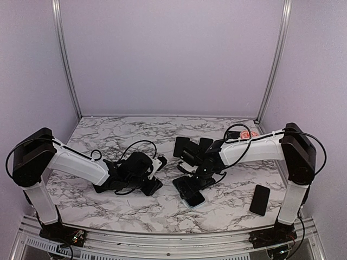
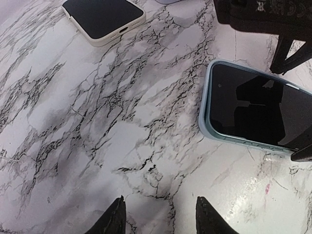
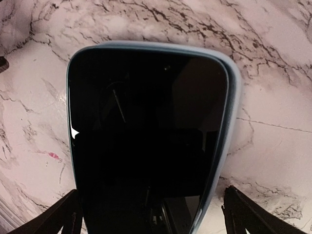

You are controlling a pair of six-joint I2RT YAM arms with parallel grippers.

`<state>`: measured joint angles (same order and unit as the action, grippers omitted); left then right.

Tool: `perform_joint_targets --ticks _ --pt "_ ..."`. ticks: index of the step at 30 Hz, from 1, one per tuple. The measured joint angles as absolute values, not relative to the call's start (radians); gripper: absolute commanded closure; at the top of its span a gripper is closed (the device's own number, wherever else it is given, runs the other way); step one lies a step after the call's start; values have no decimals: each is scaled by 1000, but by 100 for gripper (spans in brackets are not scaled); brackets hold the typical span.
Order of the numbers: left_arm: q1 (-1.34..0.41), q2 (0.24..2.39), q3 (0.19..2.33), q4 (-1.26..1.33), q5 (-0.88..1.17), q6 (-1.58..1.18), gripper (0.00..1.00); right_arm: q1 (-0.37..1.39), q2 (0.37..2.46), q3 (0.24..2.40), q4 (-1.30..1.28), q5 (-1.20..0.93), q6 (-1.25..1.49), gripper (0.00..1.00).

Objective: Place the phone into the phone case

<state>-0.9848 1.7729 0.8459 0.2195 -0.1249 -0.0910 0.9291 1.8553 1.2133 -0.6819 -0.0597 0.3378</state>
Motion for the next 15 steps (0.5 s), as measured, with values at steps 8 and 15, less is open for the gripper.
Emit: perform_joint_targets --ticks 8,15 --pt "-985 1773 846 220 -131 -94 52 944 1864 1215 -697 -23 327 12" --pt "-985 1773 846 220 -133 -94 52 944 1864 1215 -699 -38 310 1"
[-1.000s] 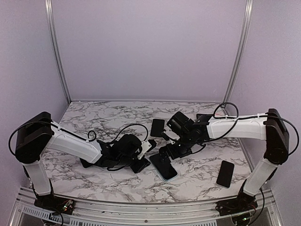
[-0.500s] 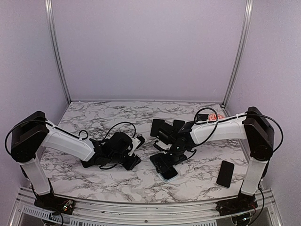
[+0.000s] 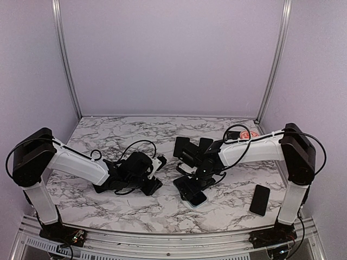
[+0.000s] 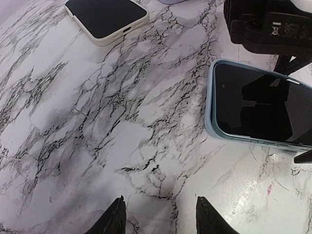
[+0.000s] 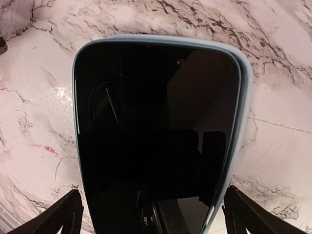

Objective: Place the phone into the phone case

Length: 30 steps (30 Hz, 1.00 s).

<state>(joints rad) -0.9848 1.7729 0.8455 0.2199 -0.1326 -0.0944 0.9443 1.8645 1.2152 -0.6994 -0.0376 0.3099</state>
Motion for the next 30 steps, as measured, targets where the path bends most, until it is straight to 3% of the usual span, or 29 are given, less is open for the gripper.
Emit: perform_joint_targets --ticks 18,28,30 --pt "-985 1773 834 220 -141 -90 52 915 1828 1213 -719 -111 278 5" --pt "-985 1773 834 218 -151 -89 52 910 1827 1181 -707 -121 289 39" --pt "-985 1773 834 218 -154 -89 52 910 1825 1179 -706 -124 294 40"
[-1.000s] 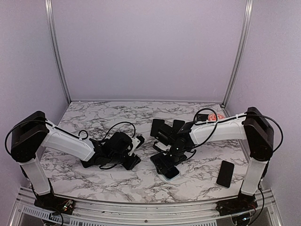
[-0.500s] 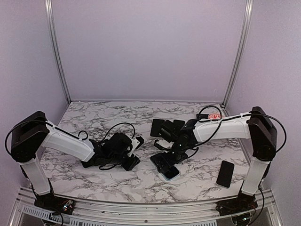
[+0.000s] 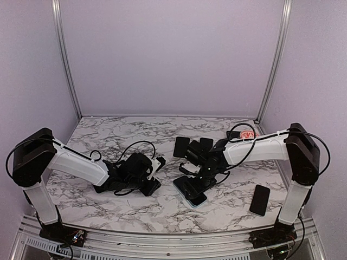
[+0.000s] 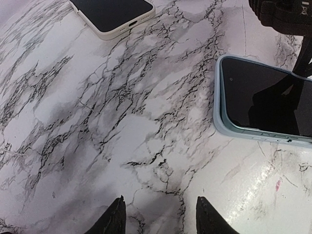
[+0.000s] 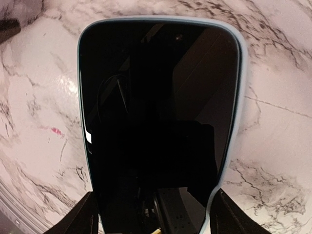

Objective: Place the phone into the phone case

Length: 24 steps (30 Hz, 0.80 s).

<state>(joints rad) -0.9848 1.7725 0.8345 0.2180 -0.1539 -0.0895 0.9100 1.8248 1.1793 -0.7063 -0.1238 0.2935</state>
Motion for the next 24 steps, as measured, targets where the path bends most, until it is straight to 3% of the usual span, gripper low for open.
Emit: perform_joint_targets --ticks 8,17,20,22,24 --pt "-985 1773 834 212 -159 -85 51 911 1803 1136 -654 -100 310 55" --pt "-985 1773 834 212 -163 -82 51 938 1796 1114 -641 -28 340 56" --pt "-985 1773 834 212 -167 -82 51 958 1796 1115 -644 8 352 46" --pt "-985 1773 834 211 -167 -82 51 966 1796 1119 -648 25 356 31" --pt "-985 1773 834 211 -168 -82 51 968 1796 1125 -655 25 355 23"
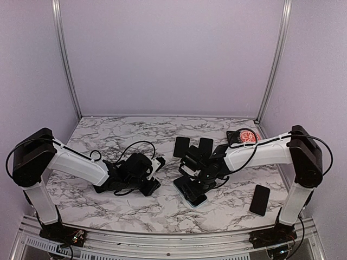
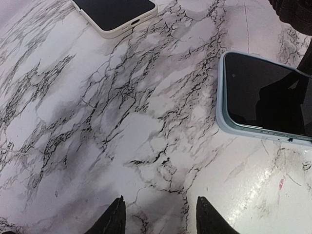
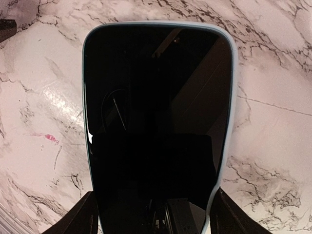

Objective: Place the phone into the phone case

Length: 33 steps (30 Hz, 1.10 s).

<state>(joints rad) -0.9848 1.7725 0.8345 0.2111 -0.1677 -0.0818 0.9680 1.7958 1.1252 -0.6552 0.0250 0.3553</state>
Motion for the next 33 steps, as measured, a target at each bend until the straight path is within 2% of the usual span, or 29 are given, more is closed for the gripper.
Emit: perform_joint_targets --ticks 6,9,11,15,18,19,33 --pt "-985 1772 834 210 -170 -82 51 950 1795 1161 -714 19 331 4" --pt "-985 1772 834 210 -170 -82 51 928 1781 1179 -732 -10 311 5" --pt "-985 1772 834 209 -171 -82 51 915 1758 1180 -740 -22 305 18" --pt "-985 1772 834 205 -174 -82 51 895 1720 1179 -760 -37 297 65" --pt "-985 1772 834 205 -175 -82 51 897 1718 1178 -775 -49 300 94" --pt "-985 1772 834 205 -175 -82 51 907 1718 1178 -782 -58 307 100" --pt "-985 1772 834 204 -175 -81 51 968 1744 1126 -739 -175 341 100"
